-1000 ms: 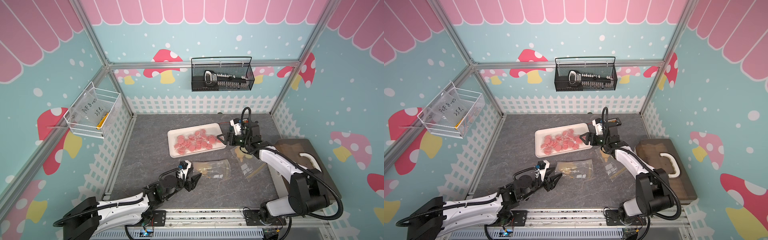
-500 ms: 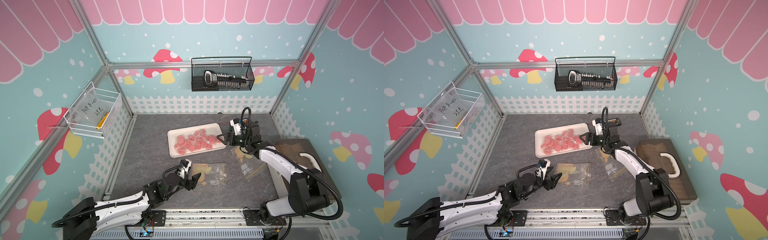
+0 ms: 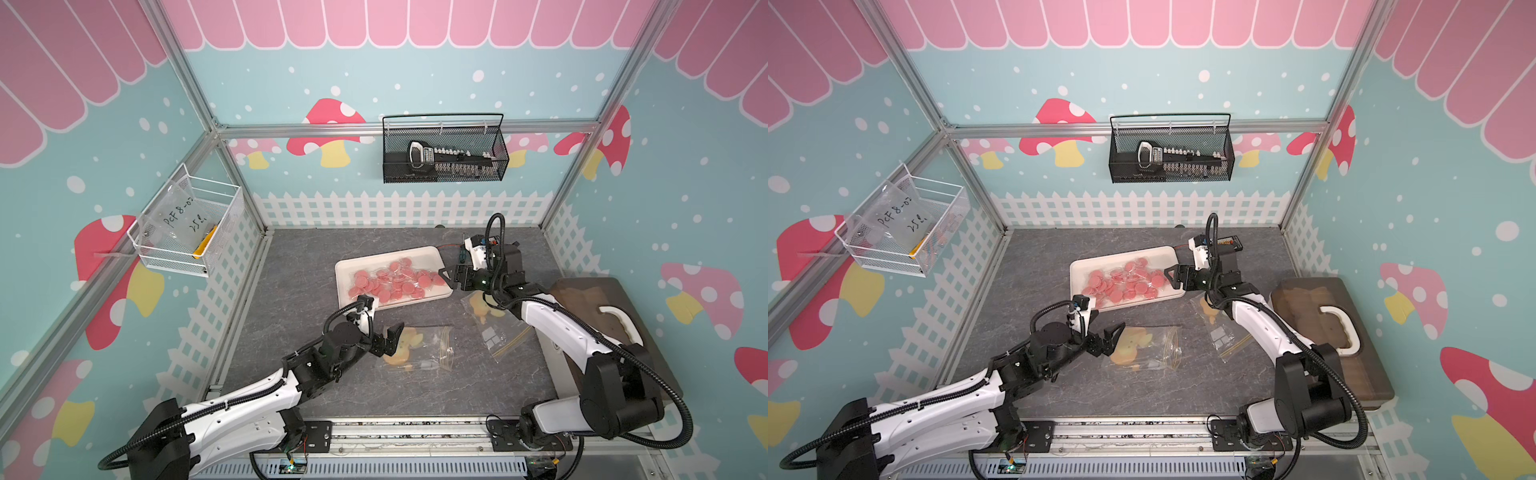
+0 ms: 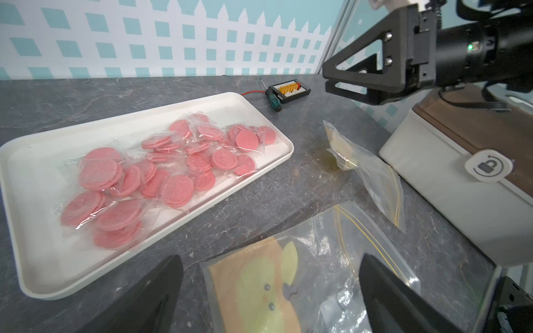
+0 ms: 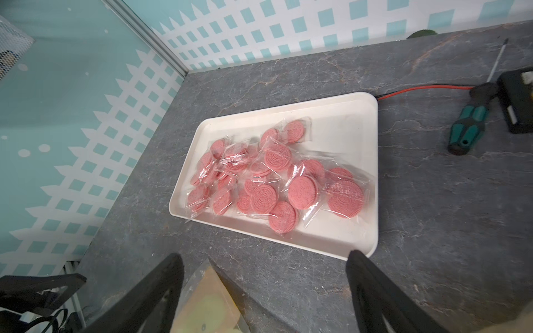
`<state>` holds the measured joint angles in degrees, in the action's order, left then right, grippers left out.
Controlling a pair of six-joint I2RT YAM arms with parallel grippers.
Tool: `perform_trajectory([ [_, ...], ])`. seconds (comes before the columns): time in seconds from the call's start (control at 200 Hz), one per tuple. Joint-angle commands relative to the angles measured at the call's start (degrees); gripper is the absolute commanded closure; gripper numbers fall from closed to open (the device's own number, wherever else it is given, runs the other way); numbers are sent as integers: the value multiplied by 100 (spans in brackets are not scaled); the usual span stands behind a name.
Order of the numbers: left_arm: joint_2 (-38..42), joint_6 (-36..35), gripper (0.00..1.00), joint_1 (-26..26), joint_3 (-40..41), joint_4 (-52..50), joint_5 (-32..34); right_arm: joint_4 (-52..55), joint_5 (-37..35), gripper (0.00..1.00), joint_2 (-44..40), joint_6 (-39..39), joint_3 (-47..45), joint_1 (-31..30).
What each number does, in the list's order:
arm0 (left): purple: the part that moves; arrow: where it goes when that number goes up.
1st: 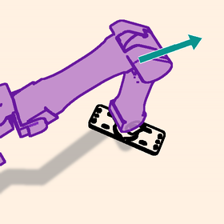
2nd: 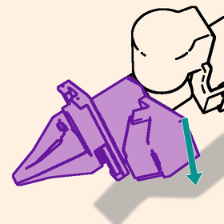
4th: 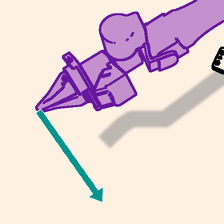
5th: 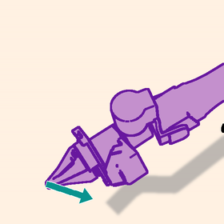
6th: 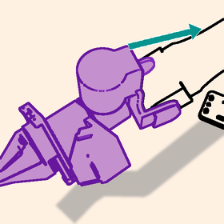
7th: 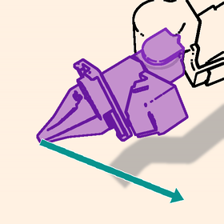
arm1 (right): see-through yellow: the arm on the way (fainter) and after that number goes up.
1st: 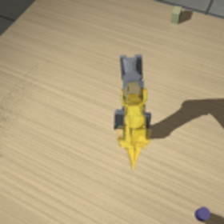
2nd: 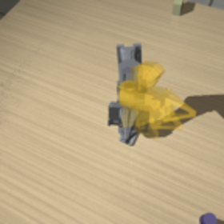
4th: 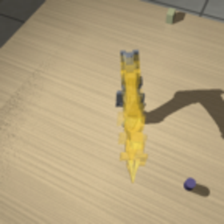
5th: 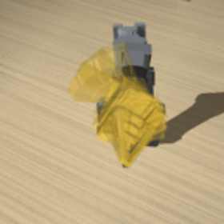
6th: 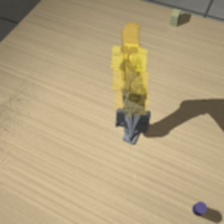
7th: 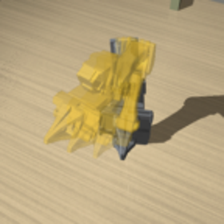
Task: Pour cookies out of the ziploc bag
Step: Reset both arms
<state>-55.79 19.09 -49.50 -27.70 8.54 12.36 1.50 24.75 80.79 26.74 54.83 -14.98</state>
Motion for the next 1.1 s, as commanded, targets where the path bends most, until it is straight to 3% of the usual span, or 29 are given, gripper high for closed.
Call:
perform_trajectory([
  [0.0, -179, -100, 1, 279, -365, -376, -239, 167, -455, 10, -197, -293, -19, 31],
  [0.24, -789, 6, 1, 1277, -1083, -613, -687, 301, -1344, 8, -556, -625, -271, 39],
  [0.43, -1283, -386, 1, 1813, -1718, -734, -258, 298, -2355, 7, -726, -962, -466, 70],
  [0.525, -1375, -503, 1, 2220, -1716, -372, -461, 130, -2898, 1, -848, -1114, -596, 91],
  [0.69, -1809, -704, 1, 3006, -2113, -418, -608, -268, -3190, 1, -843, -1329, -771, 155],
  [0.81, -1954, -1222, 1, 3388, -1933, 62, -751, -597, -3283, 1, -776, -1367, -956, 185],
  [0.941, -2093, -1190, 1, 3922, -1690, 467, -970, -973, -3608, 1, -828, -1510, -1222, 231],
  [1.096, -1942, -1573, 1, 4147, -924, 1633, -628, -1228, -3793, 1, -765, -1686, -1438, 329],
])
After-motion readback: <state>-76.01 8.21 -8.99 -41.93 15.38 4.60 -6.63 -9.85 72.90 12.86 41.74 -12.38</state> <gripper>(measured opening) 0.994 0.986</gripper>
